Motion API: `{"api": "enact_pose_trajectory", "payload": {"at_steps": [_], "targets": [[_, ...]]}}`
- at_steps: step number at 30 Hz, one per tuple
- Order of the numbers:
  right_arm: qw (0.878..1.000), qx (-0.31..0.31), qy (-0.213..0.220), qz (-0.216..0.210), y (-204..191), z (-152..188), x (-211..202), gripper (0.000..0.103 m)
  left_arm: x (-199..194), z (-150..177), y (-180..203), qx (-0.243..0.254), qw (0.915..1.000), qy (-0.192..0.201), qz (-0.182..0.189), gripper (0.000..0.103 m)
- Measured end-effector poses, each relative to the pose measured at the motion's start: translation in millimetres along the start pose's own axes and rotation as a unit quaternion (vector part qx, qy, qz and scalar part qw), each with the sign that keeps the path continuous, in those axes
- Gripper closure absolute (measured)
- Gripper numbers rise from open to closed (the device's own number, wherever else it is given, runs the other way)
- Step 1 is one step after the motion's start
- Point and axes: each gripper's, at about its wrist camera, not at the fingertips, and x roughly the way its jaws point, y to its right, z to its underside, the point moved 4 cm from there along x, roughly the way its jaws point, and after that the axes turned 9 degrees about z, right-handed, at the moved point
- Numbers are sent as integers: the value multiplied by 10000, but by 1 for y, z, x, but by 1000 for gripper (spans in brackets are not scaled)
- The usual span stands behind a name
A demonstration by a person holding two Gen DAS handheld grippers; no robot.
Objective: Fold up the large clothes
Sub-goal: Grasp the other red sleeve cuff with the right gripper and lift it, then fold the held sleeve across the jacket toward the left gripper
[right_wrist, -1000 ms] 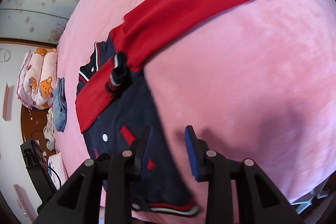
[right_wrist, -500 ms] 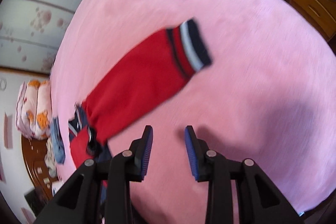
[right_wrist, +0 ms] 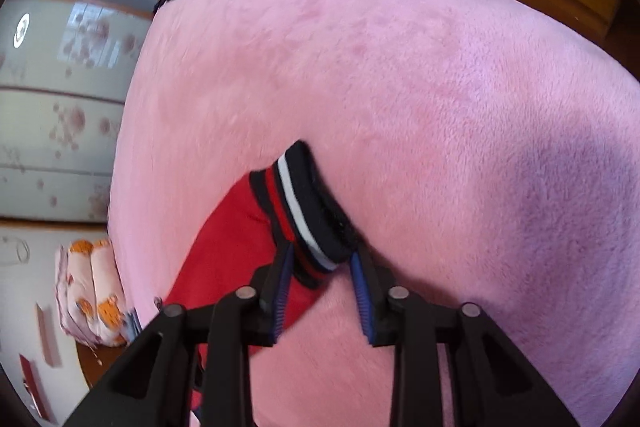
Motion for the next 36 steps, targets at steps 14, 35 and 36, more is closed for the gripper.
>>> {"api": "enact_pose_trajectory", "payload": {"at_steps": [14,35,36], "targets": [[9943,-392,956,-249,-36,3,-46,96,-16,-6,-26,-111,9995,293,59,22],[9256,-2903,2123,-1182,-251,157,-127,96,-81,1,-209,-714,9924,998,-62,22],[9238,-2963,2110,-1199,-260,167,-125,96,-84,2,-220,-690,9926,994,-64,22]]}}
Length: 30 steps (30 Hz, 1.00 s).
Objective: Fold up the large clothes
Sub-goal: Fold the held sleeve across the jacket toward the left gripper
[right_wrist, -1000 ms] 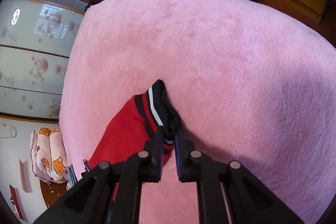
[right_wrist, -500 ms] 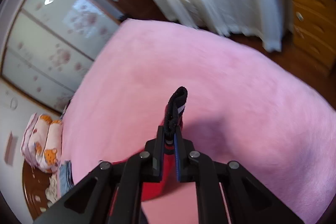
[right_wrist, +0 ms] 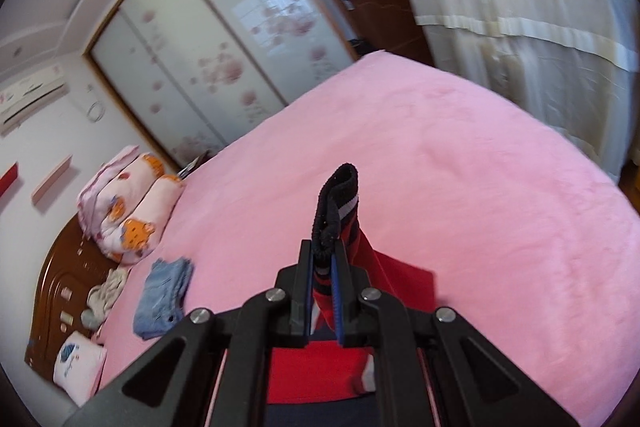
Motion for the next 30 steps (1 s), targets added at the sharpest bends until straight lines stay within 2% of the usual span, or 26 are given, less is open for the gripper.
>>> {"api": "enact_pose_trajectory", "payload": {"at_steps": [5,11,20,27,30], "targets": [[9990,-291,-241,-228,-64,34,15,96,-12,-8,-39,60,10000,47,56,22],[9925,-727,-951,-253,-125,101,55,95,-16,-21,-82,-12,10000,65,42,22],[9697,-1528,-1904,58,-141,195,106,95,-4,-33,-135,-343,9994,12,46,22],[9512,-1847,-2472,-61,-145,223,122,91,7,-39,-149,-488,9987,3,170,22],[9450,-1800,-2719,-244,-145,225,121,84,12,-47,-145,-529,9973,17,505,22]]}}
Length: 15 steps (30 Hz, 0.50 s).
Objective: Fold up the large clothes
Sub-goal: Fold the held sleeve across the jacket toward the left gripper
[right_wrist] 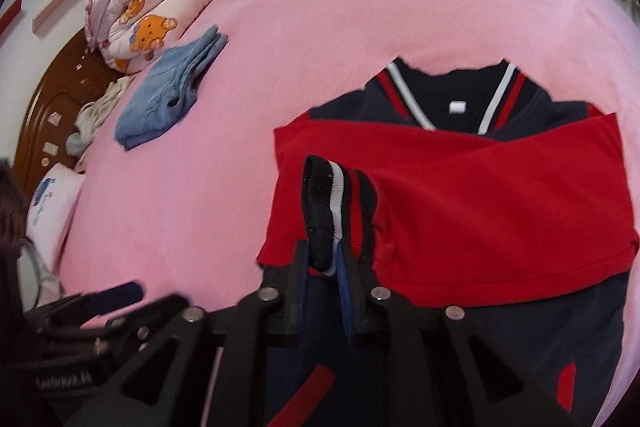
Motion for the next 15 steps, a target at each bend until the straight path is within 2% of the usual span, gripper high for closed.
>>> {"api": "enact_pose_trajectory", "payload": {"at_steps": [1,4,7,11,13,15], "targets": [[10000,1,-55,-64,0,1,-1,79,2,-2,3,-6,9999,-2,169,22],[9999,-64,55,-78,4,4,-15,74,15,-7,13,-117,9977,-139,660,22],[9998,-20,199,73,18,7,-30,73,30,-9,22,-312,9940,-279,1011,22],[9989,403,156,196,55,14,-42,73,49,-9,30,-685,9868,-329,1433,22],[9976,623,122,278,76,16,-45,73,61,-10,34,-908,9819,-325,1631,29],[9961,765,115,414,95,18,-49,73,72,-10,37,-1068,9800,-331,1645,34]]}}
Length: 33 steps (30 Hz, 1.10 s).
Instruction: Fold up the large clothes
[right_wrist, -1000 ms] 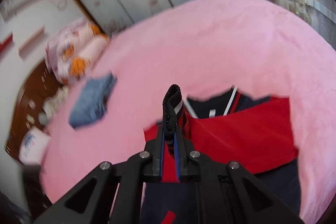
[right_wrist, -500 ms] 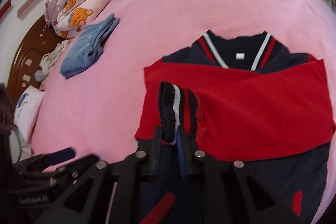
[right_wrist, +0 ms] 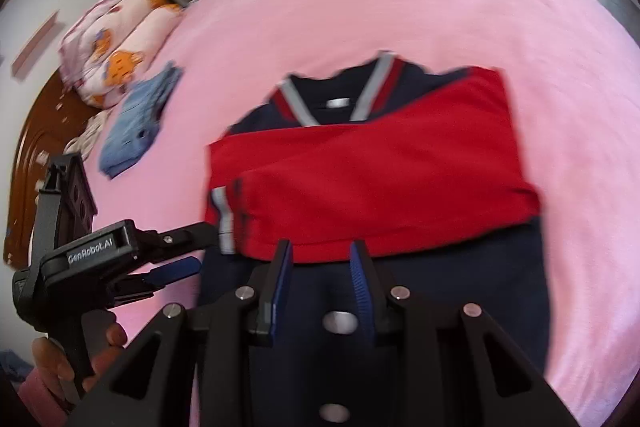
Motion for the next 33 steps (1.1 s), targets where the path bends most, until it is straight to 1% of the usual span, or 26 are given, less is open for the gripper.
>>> {"api": "enact_pose_trajectory", "payload": {"at_steps": [2,4,6,11,12,13,15,17,20,24,25,26,27,31,33], "targets": [[9998,106,13,141,19,-1,-1,73,9,0,-1,-164,9998,19,-87,38],[9996,225,39,188,36,-1,-3,73,18,1,0,-280,9994,35,-209,50],[9992,324,43,225,48,-2,-3,73,21,2,2,-297,9987,59,-413,56],[9987,471,42,165,65,-5,-7,74,13,5,12,-136,9982,160,-557,57],[9987,479,39,150,66,-7,-6,73,15,5,14,-98,9979,161,-619,57],[9988,471,22,117,66,-8,-6,74,17,4,14,-106,9976,157,-673,60],[9992,411,-10,33,65,-9,-5,74,19,3,11,-230,9969,135,-734,65],[9995,299,-11,-47,62,-11,-6,74,21,2,11,-330,9966,173,-729,68],[9998,118,-25,-134,56,-14,-7,74,17,2,12,-342,9957,215,-832,69],[9998,-54,-37,-177,55,-16,-8,74,17,4,21,-174,9942,263,-1031,70],[9998,-70,-46,-187,56,-17,-8,74,17,4,23,-130,9937,256,-1083,72],[9997,-66,-64,-206,57,-17,-7,74,18,5,24,-109,9926,251,-1181,73],[9997,-55,-82,-219,58,-17,-7,74,17,5,24,-92,9924,253,-1204,74],[9996,-4,-136,-258,63,-18,-5,74,15,6,25,-86,9899,333,-1372,90],[9995,5,-161,-261,67,-19,-3,73,10,7,26,-74,9889,428,-1424,94]]}}
